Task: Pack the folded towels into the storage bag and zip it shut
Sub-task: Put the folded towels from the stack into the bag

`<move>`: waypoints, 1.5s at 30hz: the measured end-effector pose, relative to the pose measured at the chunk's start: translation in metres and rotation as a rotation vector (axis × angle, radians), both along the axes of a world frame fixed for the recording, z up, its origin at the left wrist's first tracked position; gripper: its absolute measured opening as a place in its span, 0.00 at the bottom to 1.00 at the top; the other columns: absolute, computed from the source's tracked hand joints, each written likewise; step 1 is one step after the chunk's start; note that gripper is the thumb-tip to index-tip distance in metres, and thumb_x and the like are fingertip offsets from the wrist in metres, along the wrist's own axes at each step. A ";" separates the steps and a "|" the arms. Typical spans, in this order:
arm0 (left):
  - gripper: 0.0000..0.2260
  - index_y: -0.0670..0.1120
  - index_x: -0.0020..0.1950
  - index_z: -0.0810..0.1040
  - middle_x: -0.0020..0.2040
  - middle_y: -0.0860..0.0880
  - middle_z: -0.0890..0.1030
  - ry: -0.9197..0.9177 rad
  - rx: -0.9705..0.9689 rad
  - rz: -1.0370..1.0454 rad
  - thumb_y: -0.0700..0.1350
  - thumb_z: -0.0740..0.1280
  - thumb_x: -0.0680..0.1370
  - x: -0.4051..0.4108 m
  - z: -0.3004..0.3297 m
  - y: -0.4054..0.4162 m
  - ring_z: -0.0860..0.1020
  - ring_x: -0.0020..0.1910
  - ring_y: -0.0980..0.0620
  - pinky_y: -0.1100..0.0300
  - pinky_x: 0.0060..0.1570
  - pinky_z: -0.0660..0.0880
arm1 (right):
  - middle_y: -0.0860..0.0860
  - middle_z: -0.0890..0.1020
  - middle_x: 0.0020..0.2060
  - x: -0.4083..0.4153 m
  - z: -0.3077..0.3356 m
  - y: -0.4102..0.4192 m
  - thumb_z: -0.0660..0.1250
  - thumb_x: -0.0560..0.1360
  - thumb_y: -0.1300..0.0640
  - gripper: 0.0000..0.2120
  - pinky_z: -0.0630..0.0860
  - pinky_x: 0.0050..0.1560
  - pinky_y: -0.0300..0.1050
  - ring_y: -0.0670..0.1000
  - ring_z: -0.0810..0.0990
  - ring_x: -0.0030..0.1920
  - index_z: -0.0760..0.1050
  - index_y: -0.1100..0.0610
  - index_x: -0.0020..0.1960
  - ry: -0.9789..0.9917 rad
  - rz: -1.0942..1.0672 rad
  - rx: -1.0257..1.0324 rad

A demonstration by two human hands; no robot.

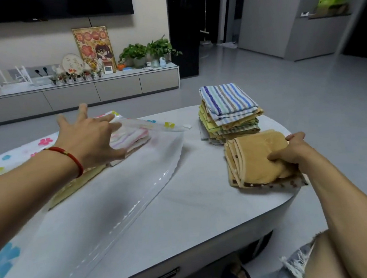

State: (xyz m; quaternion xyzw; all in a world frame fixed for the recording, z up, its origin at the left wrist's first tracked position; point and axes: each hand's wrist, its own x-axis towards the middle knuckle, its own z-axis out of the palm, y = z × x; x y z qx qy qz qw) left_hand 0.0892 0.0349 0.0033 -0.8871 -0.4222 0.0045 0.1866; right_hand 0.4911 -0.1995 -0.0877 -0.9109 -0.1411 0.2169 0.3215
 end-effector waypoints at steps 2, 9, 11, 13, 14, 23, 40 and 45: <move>0.40 0.58 0.76 0.63 0.78 0.57 0.61 -0.014 0.001 0.008 0.74 0.63 0.68 0.003 0.002 -0.001 0.52 0.77 0.35 0.23 0.64 0.60 | 0.60 0.72 0.64 0.001 0.000 -0.005 0.79 0.70 0.59 0.37 0.79 0.61 0.61 0.63 0.77 0.61 0.60 0.49 0.69 0.096 0.042 0.058; 0.41 0.55 0.77 0.59 0.79 0.55 0.60 -0.037 -0.035 0.006 0.66 0.69 0.69 0.005 0.007 0.004 0.53 0.77 0.34 0.21 0.63 0.59 | 0.53 0.82 0.56 -0.004 0.008 0.000 0.74 0.68 0.59 0.14 0.79 0.41 0.45 0.54 0.82 0.48 0.83 0.44 0.50 0.108 0.176 0.351; 0.41 0.56 0.77 0.59 0.79 0.55 0.60 -0.046 -0.044 0.018 0.66 0.69 0.69 0.005 0.008 0.004 0.52 0.77 0.34 0.21 0.63 0.58 | 0.55 0.81 0.59 -0.006 0.007 0.006 0.73 0.70 0.61 0.13 0.78 0.44 0.46 0.55 0.81 0.51 0.82 0.47 0.52 0.064 0.165 0.325; 0.41 0.56 0.77 0.59 0.79 0.55 0.60 -0.062 -0.056 0.022 0.67 0.69 0.69 0.007 0.008 0.003 0.52 0.77 0.34 0.20 0.63 0.56 | 0.56 0.80 0.59 -0.013 0.012 0.008 0.73 0.71 0.61 0.14 0.80 0.47 0.50 0.58 0.80 0.54 0.81 0.47 0.54 0.121 0.200 0.345; 0.41 0.56 0.77 0.59 0.79 0.55 0.60 -0.072 -0.060 0.022 0.67 0.69 0.69 0.008 0.009 0.002 0.51 0.77 0.34 0.20 0.64 0.56 | 0.57 0.79 0.58 -0.019 0.018 0.007 0.74 0.72 0.61 0.15 0.81 0.47 0.52 0.60 0.81 0.53 0.80 0.47 0.55 0.167 0.234 0.376; 0.44 0.47 0.80 0.48 0.82 0.49 0.47 -0.230 -0.183 0.079 0.61 0.64 0.69 0.011 0.019 -0.008 0.42 0.76 0.29 0.23 0.67 0.52 | 0.58 0.77 0.57 -0.136 0.052 0.058 0.70 0.66 0.64 0.18 0.74 0.37 0.47 0.58 0.76 0.47 0.80 0.49 0.53 0.666 0.814 0.524; 0.39 0.53 0.79 0.58 0.80 0.60 0.52 -0.405 -0.504 -0.046 0.52 0.57 0.66 -0.009 0.043 -0.019 0.42 0.79 0.40 0.27 0.71 0.50 | 0.51 0.80 0.61 -0.267 -0.069 0.213 0.71 0.72 0.53 0.27 0.75 0.63 0.45 0.55 0.78 0.63 0.73 0.45 0.70 0.204 0.337 0.561; 0.37 0.55 0.78 0.61 0.79 0.63 0.53 -0.453 -0.613 -0.146 0.50 0.57 0.67 -0.020 0.042 -0.025 0.39 0.79 0.49 0.46 0.76 0.41 | 0.54 0.77 0.70 -0.265 -0.061 0.243 0.71 0.75 0.55 0.32 0.72 0.69 0.47 0.57 0.75 0.68 0.68 0.48 0.77 0.245 0.358 0.534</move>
